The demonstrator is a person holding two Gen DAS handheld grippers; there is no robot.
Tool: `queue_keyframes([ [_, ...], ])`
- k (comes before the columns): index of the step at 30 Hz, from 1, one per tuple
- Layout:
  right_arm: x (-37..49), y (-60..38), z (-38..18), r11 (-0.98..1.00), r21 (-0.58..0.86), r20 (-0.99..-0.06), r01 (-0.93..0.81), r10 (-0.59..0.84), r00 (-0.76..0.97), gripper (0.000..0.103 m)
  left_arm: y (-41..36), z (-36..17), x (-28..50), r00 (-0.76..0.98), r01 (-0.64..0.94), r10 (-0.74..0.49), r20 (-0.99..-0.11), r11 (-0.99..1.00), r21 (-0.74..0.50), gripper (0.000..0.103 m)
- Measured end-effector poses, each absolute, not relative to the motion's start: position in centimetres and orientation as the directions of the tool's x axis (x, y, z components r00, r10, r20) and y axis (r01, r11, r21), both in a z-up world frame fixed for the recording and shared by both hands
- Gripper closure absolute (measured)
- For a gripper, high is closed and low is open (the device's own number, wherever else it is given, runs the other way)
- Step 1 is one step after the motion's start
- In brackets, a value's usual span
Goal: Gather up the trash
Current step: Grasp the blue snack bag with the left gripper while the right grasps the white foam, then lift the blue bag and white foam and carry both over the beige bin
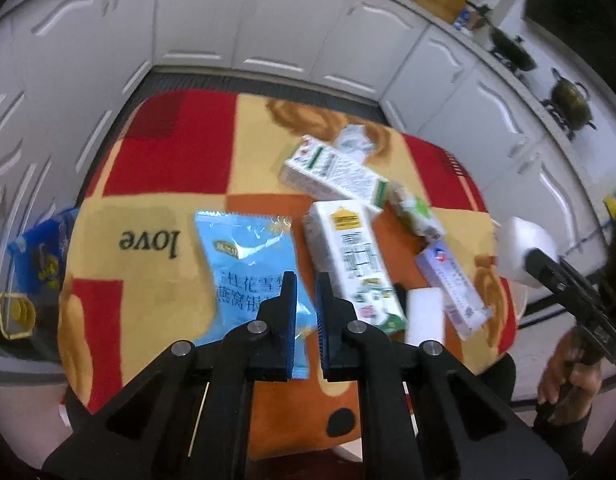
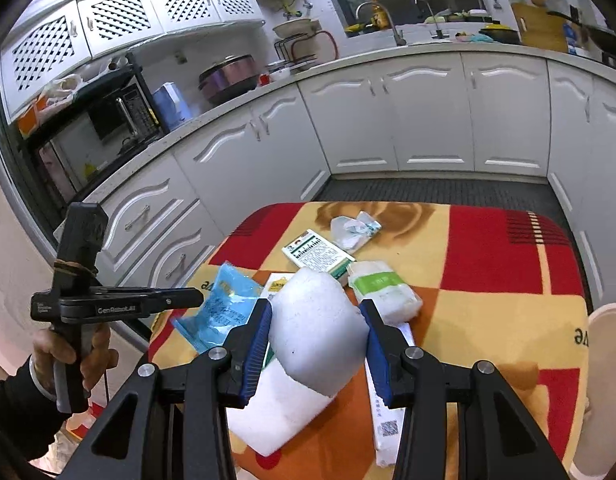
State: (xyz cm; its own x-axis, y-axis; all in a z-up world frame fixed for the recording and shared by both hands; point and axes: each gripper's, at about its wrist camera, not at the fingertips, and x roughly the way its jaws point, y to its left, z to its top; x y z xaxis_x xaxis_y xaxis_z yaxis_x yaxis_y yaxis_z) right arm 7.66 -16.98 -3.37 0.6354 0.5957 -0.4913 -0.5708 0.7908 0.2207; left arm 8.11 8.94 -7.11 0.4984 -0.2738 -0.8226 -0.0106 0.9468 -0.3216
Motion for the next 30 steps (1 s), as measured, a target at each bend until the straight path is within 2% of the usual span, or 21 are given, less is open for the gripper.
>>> queue_keyframes([
  [2, 7.7, -17.2, -3.5, 0.791, 0.228, -0.495, -0.568, 0.596, 0.632, 0.06, 9.7, -7.6, 8.2, 0.495, -0.05, -0.263, -0.828, 0.943, -0.33, 0.091],
  [4, 7.7, -17.2, -3.7, 0.79, 0.232, -0.504, -0.567, 0.596, 0.624, 0.06, 10.7, -7.8, 8.1, 0.508, -0.072, -0.282, -0.814, 0.928, -0.367, 0.065],
  [5, 7.7, -17.1, -3.8, 0.79, 0.23, -0.509, -0.569, 0.596, 0.621, 0.06, 11.4, -7.8, 7.9, 0.528, -0.093, -0.29, -0.798, 0.914, -0.394, 0.042],
  [6, 7.8, -17.0, -3.9, 0.789, 0.227, -0.513, -0.571, 0.595, 0.619, 0.06, 12.2, -7.8, 7.7, 0.55, -0.118, -0.296, -0.781, 0.898, -0.424, 0.032],
  [8, 7.8, -16.6, -4.1, 0.786, 0.22, -0.52, -0.578, 0.595, 0.613, 0.06, 13.3, -8.3, 7.7, 0.56, -0.158, -0.303, -0.771, 0.875, -0.458, 0.031],
  [12, 8.0, -15.9, -4.3, 0.781, 0.216, -0.527, -0.586, 0.598, 0.604, 0.06, 13.9, -10.8, 8.3, 0.508, -0.202, -0.298, -0.808, 0.871, -0.449, 0.031],
  [16, 8.5, -15.2, -4.8, 0.782, 0.211, -0.545, -0.587, 0.592, 0.593, 0.06, 12.9, -13.6, 9.1, 0.437, -0.203, -0.368, -0.821, 0.849, -0.489, 0.031],
  [20, 8.8, -14.9, -5.2, 0.785, 0.212, -0.558, -0.582, 0.586, 0.587, 0.06, 10.6, -13.3, 9.3, 0.449, -0.124, -0.319, -0.834, 0.903, -0.412, 0.031],
  [22, 8.9, -14.7, -5.2, 0.785, 0.211, -0.562, -0.582, 0.585, 0.585, 0.06, 9.8, -13.3, 9.4, 0.447, -0.102, -0.284, -0.848, 0.926, -0.363, 0.039],
  [23, 8.9, -14.7, -5.3, 0.785, 0.211, -0.563, -0.583, 0.585, 0.584, 0.06, 9.2, -13.3, 9.5, 0.435, -0.083, -0.273, -0.858, 0.937, -0.34, 0.052],
  [26, 8.9, -14.7, -5.3, 0.783, 0.212, -0.559, -0.585, 0.588, 0.584, 0.06, 8.7, -13.2, 9.3, 0.425, -0.055, -0.27, -0.864, 0.945, -0.322, 0.059],
  [30, 9.0, -15.0, -5.1, 0.784, 0.218, -0.55, -0.581, 0.59, 0.591, 0.06, 9.7, -11.9, 8.8, 0.455, -0.075, -0.266, -0.85, 0.939, -0.335, 0.062],
])
